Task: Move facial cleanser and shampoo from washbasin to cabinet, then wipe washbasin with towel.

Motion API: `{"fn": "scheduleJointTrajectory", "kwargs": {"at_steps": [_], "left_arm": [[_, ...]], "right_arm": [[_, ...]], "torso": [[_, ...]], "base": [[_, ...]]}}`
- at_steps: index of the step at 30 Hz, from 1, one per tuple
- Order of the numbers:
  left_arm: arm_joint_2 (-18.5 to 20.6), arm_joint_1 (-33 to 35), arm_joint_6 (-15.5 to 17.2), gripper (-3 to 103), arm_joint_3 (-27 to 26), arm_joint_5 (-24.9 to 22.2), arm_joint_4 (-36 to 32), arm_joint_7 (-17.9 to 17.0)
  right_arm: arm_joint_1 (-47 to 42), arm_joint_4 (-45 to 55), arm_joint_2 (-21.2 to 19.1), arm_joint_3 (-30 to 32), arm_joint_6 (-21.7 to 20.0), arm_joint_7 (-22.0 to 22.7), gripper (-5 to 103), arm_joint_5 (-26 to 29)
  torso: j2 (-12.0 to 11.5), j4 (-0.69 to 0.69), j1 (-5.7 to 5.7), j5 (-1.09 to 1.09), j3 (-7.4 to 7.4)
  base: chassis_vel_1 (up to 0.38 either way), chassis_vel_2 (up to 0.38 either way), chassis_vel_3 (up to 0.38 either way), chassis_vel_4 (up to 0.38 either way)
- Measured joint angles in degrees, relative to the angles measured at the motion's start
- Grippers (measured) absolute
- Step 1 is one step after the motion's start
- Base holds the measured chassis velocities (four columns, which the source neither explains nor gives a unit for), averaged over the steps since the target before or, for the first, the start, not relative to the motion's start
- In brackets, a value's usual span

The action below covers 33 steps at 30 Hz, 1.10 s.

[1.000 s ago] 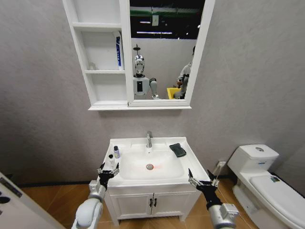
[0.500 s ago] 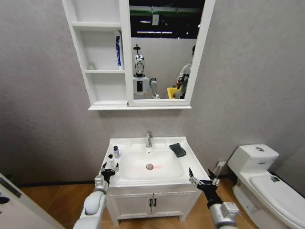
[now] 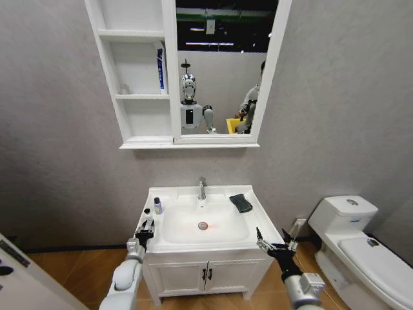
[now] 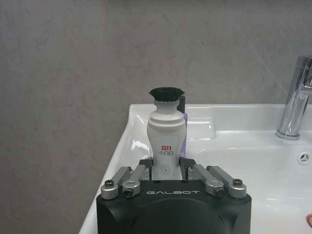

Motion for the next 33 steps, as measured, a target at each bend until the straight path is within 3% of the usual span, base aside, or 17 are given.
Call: {"fn": "scheduleJointTrajectory", "kwargs": {"at_steps": [7, 13, 15, 16, 18, 19, 23, 24, 25, 26, 29, 30, 32, 33], "left_arm": [[1.14, 1.14, 1.32, 27, 0.59, -1.2, -3.21, -0.01], [7.37, 2.65, 4.79, 27, 1.86, -7.75, -12.51, -1.42], [16.24, 1.87, 8.53, 27, 2.2, -15.14, -19.94, -3.26], [16.24, 1.87, 8.53, 27, 2.2, -15.14, -19.94, -3.26], [24.48, -0.54, 13.63, 27, 2.25, -24.37, -24.45, -5.62], [24.48, -0.54, 13.63, 27, 2.25, -24.37, -24.45, -5.62], [40.68, -5.74, 24.56, 26, 1.13, -43.9, -28.3, -8.83], [40.68, -5.74, 24.56, 26, 1.13, -43.9, -28.3, -8.83], [44.57, -8.67, 27.18, 26, 1.33, -48.59, -28.36, -8.9], [44.57, -8.67, 27.18, 26, 1.33, -48.59, -28.36, -8.9], [50.09, -18.5, 30.2, 26, 4.89, -57.12, -26.89, -10.64], [50.09, -18.5, 30.2, 26, 4.89, -57.12, -26.89, -10.64], [52.2, -27.69, 31.32, 26, 10.47, -61.01, -24.22, -12.25], [52.2, -27.69, 31.32, 26, 10.47, -61.01, -24.22, -12.25]], "right_arm": [[0.14, -0.29, -0.16, 0.05, 0.12, -0.01, 100, 0.48], [1.09, -1.01, -0.22, -0.35, -0.12, -0.2, 100, 0.6], [1.8, -1.85, -0.63, -0.87, -1.18, -1.29, 100, 0.55], [1.8, -1.85, -0.63, -0.87, -1.18, -1.29, 100, 0.55], [2.7, -2.51, -1.14, -1.47, -1.74, -2.29, 100, 0.23], [2.7, -2.51, -1.14, -1.47, -1.74, -2.29, 100, 0.23], [4.75, -3.23, -1.94, -2.74, -2.07, -3.78, 100, 0.13], [4.75, -3.23, -1.94, -2.74, -2.07, -3.78, 100, 0.13], [4.75, -3.23, -1.93, -2.76, -2.04, -4.0, 100, 0.03], [4.75, -3.23, -1.93, -2.76, -2.04, -4.0, 100, 0.03], [4.13, -3.6, -1.82, -2.42, -1.35, -4.71, 100, -0.18], [4.13, -3.6, -1.82, -2.42, -1.35, -4.71, 100, -0.18], [3.82, -3.99, -1.78, -2.31, -0.89, -5.03, 100, -0.4], [3.82, -3.99, -1.78, -2.31, -0.89, -5.03, 100, -0.4]], "torso": [[-0.01, 0.0, 0.0, -0.02, 0.01], [0.0, 0.01, 0.0, -0.03, 0.01], [0.0, 0.03, 0.0, -0.01, 0.0], [0.0, 0.03, 0.0, -0.01, 0.0], [0.0, -0.01, 0.0, -0.02, 0.0], [0.0, -0.01, 0.0, -0.02, 0.0], [0.0, 0.04, 0.0, -0.01, 0.01], [0.0, 0.04, 0.0, -0.01, 0.01], [-0.01, 0.02, 0.0, -0.03, 0.01], [-0.01, 0.02, 0.0, -0.03, 0.01], [0.0, 0.0, 0.0, -0.02, 0.01], [0.0, 0.0, 0.0, -0.02, 0.01], [0.0, 0.0, 0.0, -0.02, 0.01], [0.0, 0.0, 0.0, -0.02, 0.01]], "base": [[0.0, 0.0, 0.0, 0.0], [0.0, 0.0, 0.0, 0.0], [0.0, 0.0, 0.0, 0.0], [0.0, 0.0, 0.0, 0.0], [0.0, 0.0, 0.0, 0.0], [0.0, 0.0, 0.0, 0.0], [0.0, 0.0, 0.0, 0.0], [0.0, 0.0, 0.0, 0.0], [0.0, 0.0, 0.0, 0.0], [0.0, 0.0, 0.0, 0.0], [0.0, 0.0, 0.0, 0.0], [0.0, 0.0, 0.0, 0.0], [0.0, 0.0, 0.0, 0.0], [0.0, 0.0, 0.0, 0.0]]}}
